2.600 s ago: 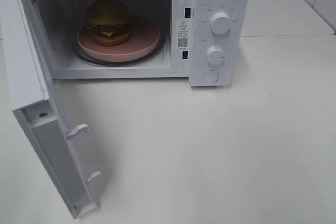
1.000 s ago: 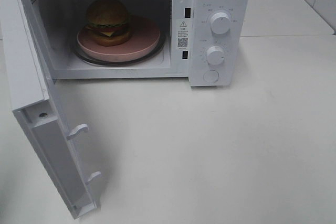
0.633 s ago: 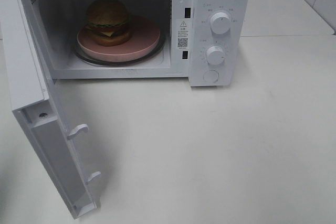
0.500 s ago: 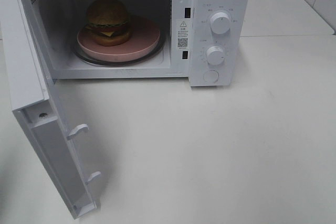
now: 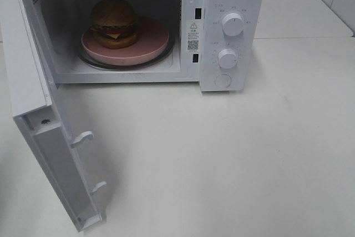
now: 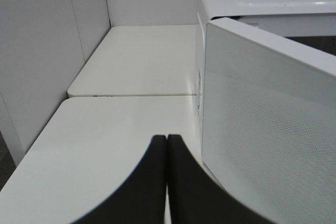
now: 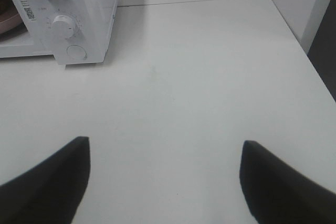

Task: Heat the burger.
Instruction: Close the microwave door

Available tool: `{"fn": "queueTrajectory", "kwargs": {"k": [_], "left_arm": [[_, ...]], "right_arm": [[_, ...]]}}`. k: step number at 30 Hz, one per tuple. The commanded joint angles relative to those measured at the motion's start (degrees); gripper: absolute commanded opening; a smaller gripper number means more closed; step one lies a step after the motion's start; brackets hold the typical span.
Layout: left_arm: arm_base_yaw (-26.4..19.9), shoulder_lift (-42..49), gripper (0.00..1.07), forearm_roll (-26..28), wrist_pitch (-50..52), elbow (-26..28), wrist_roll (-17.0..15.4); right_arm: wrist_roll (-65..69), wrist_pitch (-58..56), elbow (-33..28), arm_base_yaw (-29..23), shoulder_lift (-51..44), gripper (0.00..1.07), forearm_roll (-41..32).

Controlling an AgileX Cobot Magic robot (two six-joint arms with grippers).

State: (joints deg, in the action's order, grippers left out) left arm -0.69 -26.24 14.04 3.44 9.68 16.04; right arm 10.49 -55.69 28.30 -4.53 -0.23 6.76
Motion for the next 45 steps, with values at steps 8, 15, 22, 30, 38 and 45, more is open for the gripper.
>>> {"fn": "queueTrajectory", "kwargs": {"k": [8,15,22,30,38,45], "left_arm": [[0.23,-8.02,0.0,0.57,9.22,-0.11,-2.12],[0.23,-15.07,0.0,-2.58,17.48,-0.11,-10.08],[0.23,-23.95,0.0,-14.04,24.41,-0.11,-22.75],[0.23,-32.6,0.0,-25.5,35.92,-0.11,-32.49],[0.23,-43.37,0.0,-33.75,50.19,-0.11,-33.23],[0.23,-54.49,0.0,-35.47,61.13,-0.11,-33.17]], "right_arm": [[-0.17,0.4,-0.11,0.4,-1.55,0.76,0.11],[-0.17,0.4,-0.11,0.4,-1.55,0.76,0.11],[-0.17,0.4,-0.11,0.4,-1.55,0.76,0.11],[-0.17,0.4,-0.11,0.4,-1.55,0.76,0.11],[-0.17,0.4,-0.11,0.4,-1.55,0.76,0.11],[-0.17,0.4,-0.11,0.4,-1.55,0.76,0.11]]}}
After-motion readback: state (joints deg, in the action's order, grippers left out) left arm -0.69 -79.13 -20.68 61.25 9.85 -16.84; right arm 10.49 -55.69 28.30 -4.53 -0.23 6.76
